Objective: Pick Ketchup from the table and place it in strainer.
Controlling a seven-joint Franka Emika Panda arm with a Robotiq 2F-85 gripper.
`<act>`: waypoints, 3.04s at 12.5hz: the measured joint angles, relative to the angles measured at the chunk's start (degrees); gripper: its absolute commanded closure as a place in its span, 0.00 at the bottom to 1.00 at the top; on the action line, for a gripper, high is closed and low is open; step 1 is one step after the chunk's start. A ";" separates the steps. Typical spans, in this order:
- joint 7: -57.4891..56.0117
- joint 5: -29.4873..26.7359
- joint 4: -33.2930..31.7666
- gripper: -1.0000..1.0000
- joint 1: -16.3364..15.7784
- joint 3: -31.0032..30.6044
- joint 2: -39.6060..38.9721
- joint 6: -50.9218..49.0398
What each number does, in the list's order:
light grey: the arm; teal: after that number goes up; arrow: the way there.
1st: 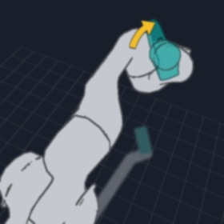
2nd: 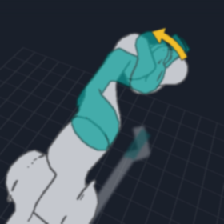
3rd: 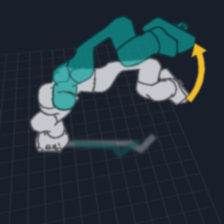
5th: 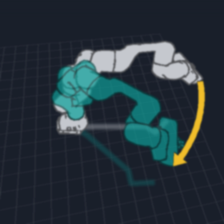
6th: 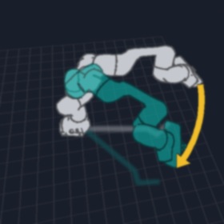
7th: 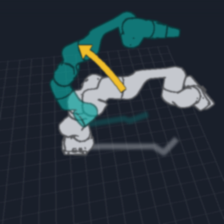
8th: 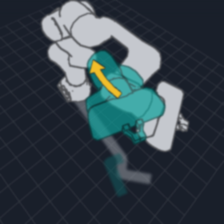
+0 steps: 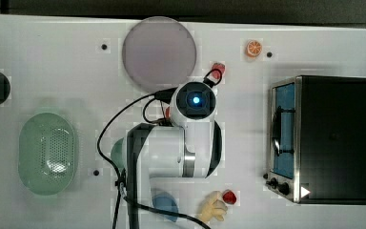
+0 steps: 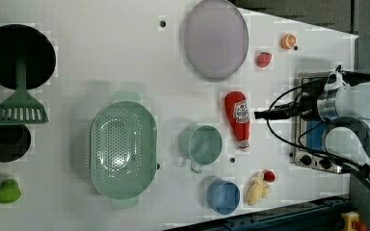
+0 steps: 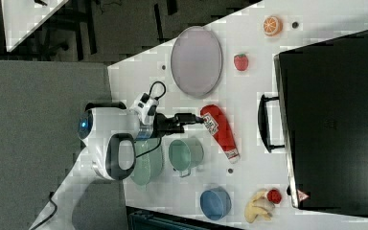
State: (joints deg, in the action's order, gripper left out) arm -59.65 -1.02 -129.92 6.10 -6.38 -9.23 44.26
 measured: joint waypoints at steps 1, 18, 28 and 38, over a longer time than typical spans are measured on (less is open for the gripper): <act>0.00 2.47 0.00 0.00 0.01 0.15 -0.98 2.04; 0.22 3.82 -4.81 0.39 -1.09 0.25 -14.41 18.63; 3.97 2.93 3.58 0.39 -0.43 -3.31 14.83 -15.69; 39.32 -2.25 6.94 0.39 -4.07 -29.60 8.20 -10.55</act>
State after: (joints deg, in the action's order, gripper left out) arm -20.32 -3.26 -122.98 2.03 -35.98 -1.03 33.71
